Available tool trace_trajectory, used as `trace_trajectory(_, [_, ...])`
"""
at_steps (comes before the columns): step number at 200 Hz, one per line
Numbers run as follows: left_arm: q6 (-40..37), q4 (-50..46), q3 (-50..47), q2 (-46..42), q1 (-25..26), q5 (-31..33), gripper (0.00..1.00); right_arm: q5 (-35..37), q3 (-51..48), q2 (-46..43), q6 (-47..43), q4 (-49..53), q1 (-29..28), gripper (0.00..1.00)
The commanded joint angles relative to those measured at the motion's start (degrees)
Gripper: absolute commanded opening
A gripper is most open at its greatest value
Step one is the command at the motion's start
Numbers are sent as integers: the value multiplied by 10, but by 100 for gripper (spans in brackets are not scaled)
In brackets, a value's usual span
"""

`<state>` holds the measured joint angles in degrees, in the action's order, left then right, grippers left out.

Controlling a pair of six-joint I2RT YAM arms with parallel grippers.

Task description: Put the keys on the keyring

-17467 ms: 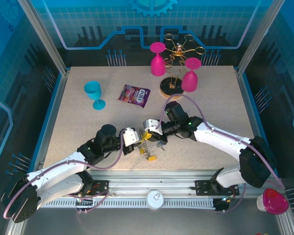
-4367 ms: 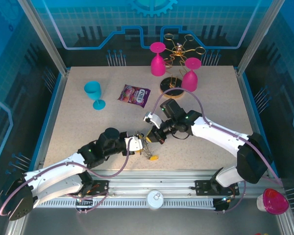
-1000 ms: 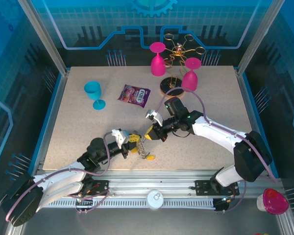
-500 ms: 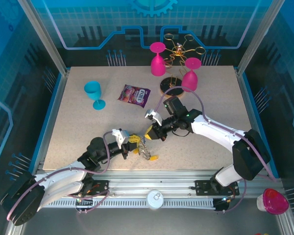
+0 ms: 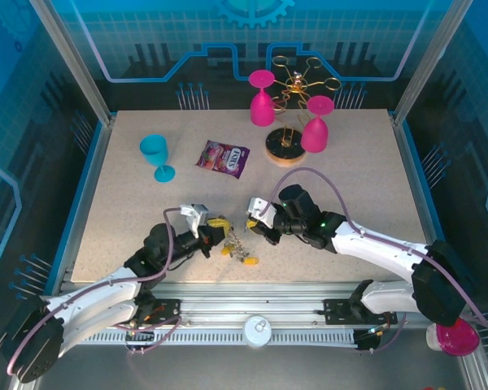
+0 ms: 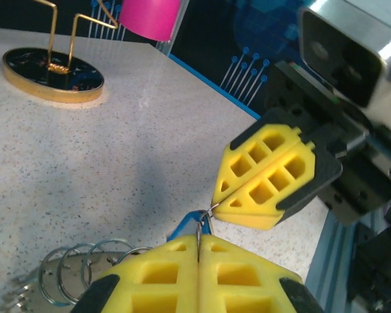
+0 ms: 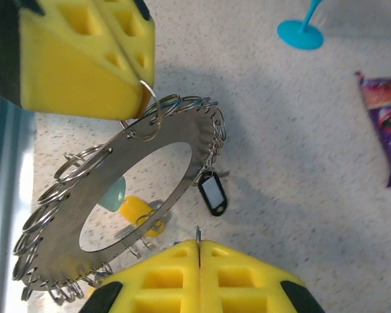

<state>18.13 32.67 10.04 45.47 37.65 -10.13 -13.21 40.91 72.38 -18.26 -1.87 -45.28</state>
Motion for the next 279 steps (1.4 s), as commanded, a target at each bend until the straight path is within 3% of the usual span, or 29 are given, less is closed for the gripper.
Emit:
trace_trajectory(1, [81, -42, 26, -19, -3, 18, 0, 6, -4, 3, -62, -92, -11, 0])
trace_trajectory(66, [157, -63, 32, -36, -3, 0, 0, 43, -16, -6, -126, -133, -34, 0])
trace_trajectory(216, [183, -69, 52, -21, -3, -18, 0, 108, -4, 25, -206, -128, -90, 0])
trace_trajectory(279, [189, -70, 53, -19, -3, -9, 0, 100, -9, 23, -214, -131, -95, 0])
